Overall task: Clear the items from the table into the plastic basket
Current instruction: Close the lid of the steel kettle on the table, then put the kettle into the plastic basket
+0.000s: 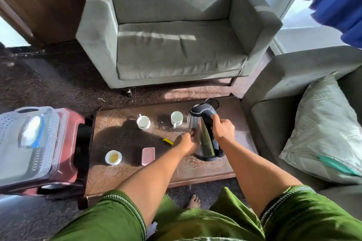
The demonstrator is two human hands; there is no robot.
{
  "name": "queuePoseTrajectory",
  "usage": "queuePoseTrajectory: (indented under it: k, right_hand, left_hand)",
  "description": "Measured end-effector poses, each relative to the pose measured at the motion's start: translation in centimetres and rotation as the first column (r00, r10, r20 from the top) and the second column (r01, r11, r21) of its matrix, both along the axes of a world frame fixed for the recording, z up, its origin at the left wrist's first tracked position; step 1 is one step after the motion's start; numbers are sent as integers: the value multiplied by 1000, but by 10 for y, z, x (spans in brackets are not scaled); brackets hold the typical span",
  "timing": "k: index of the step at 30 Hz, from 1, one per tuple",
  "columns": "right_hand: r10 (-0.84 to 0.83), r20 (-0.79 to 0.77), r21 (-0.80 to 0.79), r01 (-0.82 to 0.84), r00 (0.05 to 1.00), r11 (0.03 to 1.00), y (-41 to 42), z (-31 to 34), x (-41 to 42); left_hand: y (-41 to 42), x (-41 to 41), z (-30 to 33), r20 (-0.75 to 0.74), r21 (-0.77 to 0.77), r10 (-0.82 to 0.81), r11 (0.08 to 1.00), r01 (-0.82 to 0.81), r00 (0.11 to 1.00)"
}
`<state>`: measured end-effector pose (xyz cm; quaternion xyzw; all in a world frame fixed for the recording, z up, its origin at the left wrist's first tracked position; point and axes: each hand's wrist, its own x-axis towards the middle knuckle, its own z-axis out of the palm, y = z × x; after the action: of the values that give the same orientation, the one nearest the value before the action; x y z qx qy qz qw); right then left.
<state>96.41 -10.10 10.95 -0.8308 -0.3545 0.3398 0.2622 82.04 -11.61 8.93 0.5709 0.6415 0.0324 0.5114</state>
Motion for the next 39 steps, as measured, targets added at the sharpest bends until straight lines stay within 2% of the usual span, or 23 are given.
queuePoseTrajectory:
  k: [3,7,11,15,18,20,24,28,32,37,39]
  right_hand:
    - [38,-11,46,-38,999,998,3,7,-15]
    - [114,-39,124,-109,993,986,15,19,-41]
    - [231,-57,151,-220,971,964,21,30,-80]
    - [316,-77,144,-303,946,942,22,43,-134]
    - [392,-76,148,-378,917,914,20,54,-181]
    - [443,-85,164,-426,893,890,13,63,-216]
    - [518,-91,157,-501,850,851,-9,75,-292]
    - [637,-62,141,-625,768,768,-34,78,-370]
    - [714,-51,163,-699,698,696,-57,83,-443]
    - [805,-33,174,-790,592,588,-67,79,-523]
    - [841,-10,183,-826,540,533,-67,77,-547]
  left_hand:
    - [5,-13,-4,39,-8,72,997,-72,997]
    - [12,-38,-2,137,-13,314,949,-315,939]
    - [11,-76,24,231,-90,545,837,-540,806]
    - [0,-131,47,154,-18,667,739,-673,728]
    - [-9,-175,60,251,-68,750,645,-762,612]
    - [-15,-210,63,249,-28,804,563,-826,540]
    - [-38,-286,65,342,-99,818,521,-848,463]
    - [-76,-363,84,286,-177,882,434,-883,376]
    - [-107,-441,96,225,-138,891,431,-892,395]
    - [-122,-526,90,240,-147,910,378,-914,338]
    - [-119,-556,89,243,-135,926,328,-935,290]
